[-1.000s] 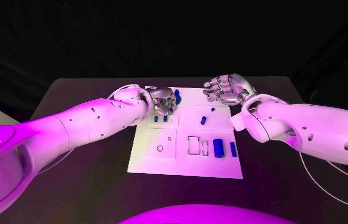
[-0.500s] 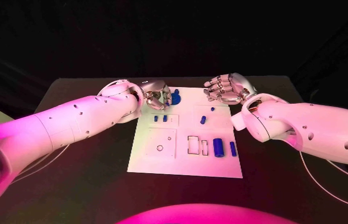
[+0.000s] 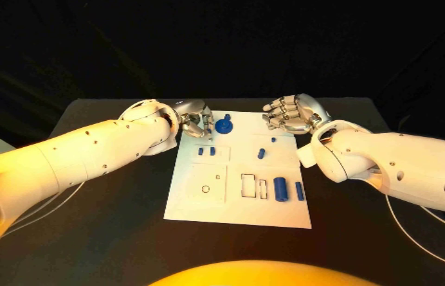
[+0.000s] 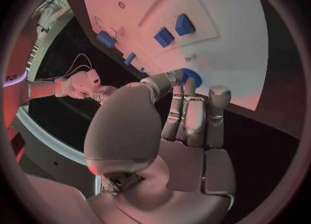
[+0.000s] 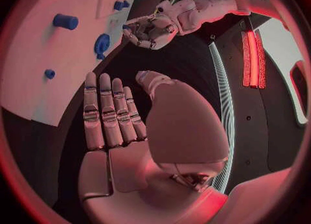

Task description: Assemble the parts on the task board

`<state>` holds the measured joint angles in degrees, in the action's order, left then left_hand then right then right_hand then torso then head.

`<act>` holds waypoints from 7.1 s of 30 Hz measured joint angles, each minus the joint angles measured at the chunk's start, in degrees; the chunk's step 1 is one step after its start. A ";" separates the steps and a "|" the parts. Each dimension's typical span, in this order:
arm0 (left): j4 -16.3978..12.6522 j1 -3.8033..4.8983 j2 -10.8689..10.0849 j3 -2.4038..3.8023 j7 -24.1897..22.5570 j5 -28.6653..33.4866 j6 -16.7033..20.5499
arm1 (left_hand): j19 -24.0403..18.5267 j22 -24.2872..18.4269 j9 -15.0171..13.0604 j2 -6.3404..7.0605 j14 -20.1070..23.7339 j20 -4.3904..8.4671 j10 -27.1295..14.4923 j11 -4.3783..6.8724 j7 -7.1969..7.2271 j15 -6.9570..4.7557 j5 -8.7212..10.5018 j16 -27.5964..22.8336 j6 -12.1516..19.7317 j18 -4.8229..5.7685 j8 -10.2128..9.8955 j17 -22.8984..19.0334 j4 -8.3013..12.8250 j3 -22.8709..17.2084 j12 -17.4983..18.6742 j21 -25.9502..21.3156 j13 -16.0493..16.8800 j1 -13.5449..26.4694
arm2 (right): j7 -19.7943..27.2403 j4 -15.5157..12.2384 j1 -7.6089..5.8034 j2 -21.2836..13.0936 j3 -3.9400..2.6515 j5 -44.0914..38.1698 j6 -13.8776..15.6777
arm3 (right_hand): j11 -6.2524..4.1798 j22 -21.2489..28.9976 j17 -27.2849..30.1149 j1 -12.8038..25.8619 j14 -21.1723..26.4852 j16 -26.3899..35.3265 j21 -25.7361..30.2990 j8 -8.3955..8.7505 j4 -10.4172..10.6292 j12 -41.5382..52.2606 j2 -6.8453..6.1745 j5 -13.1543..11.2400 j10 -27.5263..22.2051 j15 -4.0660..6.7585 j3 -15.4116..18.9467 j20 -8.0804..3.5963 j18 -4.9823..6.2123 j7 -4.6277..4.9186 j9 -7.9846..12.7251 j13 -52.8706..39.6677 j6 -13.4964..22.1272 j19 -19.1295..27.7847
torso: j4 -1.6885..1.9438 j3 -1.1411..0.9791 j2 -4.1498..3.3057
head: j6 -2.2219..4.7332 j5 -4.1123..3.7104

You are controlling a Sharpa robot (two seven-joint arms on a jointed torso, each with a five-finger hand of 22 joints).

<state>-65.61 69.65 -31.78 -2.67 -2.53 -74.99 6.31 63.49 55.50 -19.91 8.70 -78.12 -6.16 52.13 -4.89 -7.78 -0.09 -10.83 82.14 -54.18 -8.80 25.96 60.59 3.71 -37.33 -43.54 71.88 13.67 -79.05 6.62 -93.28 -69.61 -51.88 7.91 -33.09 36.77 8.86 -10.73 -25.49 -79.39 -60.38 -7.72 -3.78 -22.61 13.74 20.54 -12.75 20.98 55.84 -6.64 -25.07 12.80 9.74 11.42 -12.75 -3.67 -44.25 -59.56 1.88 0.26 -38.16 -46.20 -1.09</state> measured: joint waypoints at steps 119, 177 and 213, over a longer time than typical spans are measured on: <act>4.30 -0.45 2.82 -1.50 0.29 1.09 -4.43 | -0.64 -1.99 -0.75 0.28 0.01 -0.18 3.16 1.16 -0.08 0.43 -0.03 -0.05 -0.28 0.00 -4.00 -2.02 0.82 -0.29 4.40 -0.76 -0.68 0.76 | 0.03 0.21 0.00 0.20 0.01 -0.02 -0.01 | 0.29 0.67 0.05 0.00 0.00 0.35 0.00 0.67 -0.09 -0.76 0.00 0.00 0.29 0.00 -0.40 0.01 0.00 0.01 0.30 -0.01 -0.40 0.01 | -0.07 -0.07 0.02 | -0.38 -0.14; 4.13 -0.83 1.51 -1.70 1.18 1.41 -4.31 | -0.52 -1.46 0.46 1.57 -0.09 0.33 5.23 2.02 0.54 -0.52 -0.05 0.55 8.55 0.00 -12.35 -0.43 0.16 0.34 5.63 -1.44 0.60 2.63 | -0.23 0.60 0.16 0.35 0.02 -0.03 -0.73 | 0.27 0.92 0.09 0.00 0.00 0.34 0.00 0.67 -0.08 -1.04 0.00 0.00 0.27 0.00 -0.40 0.01 0.00 0.01 0.35 -0.01 -0.40 0.01 | -0.12 -0.04 -0.01 | -0.36 0.02; -9.83 -0.89 -14.91 2.02 -13.00 40.53 -4.00 | -11.39 -14.12 0.42 0.35 12.92 -1.32 0.89 -1.06 -2.47 2.05 -0.28 -10.48 5.54 -1.39 -11.11 -24.30 0.71 1.09 7.65 -10.36 0.75 1.74 | -7.92 6.64 -0.33 0.81 0.00 -32.45 -9.57 | -3.56 -15.47 -15.51 -3.10 -23.19 -17.53 -25.16 5.32 -7.43 -12.82 -1.05 -7.36 12.06 7.00 -4.00 -8.20 0.00 -1.97 2.46 -0.06 -8.93 -14.92 | 0.04 -0.03 0.02 | 0.97 -1.80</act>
<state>-75.44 68.77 -46.68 -0.65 -15.53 -34.46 2.31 52.09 41.37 -19.49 9.05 -65.20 -7.48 53.03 -5.95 -10.24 1.96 -11.11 71.65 -48.64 -10.19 14.85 36.29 4.43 -36.24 -35.89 61.52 14.42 -77.32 -1.31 -86.65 -69.94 -51.06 7.91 -65.53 27.20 5.31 -26.21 -41.01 -82.49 -83.57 -25.25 -28.94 -17.30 6.32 7.72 -13.80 13.62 67.90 0.36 -29.07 4.60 9.74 9.46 -10.29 -3.73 -53.19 -74.48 1.92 0.23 -38.13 -45.23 -2.89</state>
